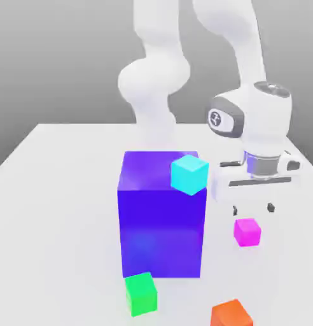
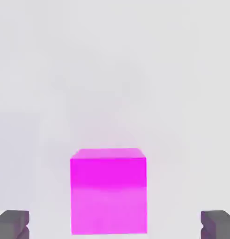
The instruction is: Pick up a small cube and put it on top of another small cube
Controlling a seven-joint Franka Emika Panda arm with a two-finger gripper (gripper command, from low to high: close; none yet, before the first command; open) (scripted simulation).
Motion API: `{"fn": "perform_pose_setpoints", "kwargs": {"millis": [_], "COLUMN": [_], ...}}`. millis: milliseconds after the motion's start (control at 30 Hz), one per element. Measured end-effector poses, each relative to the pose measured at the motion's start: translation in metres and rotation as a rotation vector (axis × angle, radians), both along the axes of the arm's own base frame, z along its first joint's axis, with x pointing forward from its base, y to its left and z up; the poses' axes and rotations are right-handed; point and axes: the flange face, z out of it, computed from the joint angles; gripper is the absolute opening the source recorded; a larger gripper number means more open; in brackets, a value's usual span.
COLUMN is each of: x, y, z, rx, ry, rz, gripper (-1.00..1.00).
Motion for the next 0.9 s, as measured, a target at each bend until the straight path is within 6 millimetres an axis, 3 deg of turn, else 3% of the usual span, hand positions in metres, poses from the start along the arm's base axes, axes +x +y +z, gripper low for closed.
{"fn": "perform_pose_setpoints", "kwargs": {"millis": [133, 167, 400, 667, 900], "x": [0.000, -0.001, -0.001, 0.002, 0.051], "y": [-0.002, -0.002, -0.002, -0.004, -0.004], "z": [-0.033, -0.039, -0.039, 0.020, 0.030], "rx": [-0.002, -0.002, -0.002, -0.002, -0.072], "ry": [-0.001, 0.000, 0.001, 0.002, -0.019], "rz": [0.000, -0.001, -0.001, -0.005, 0.059], "gripper": [0.00, -1.00, -1.00, -1.00, -1.00]}}
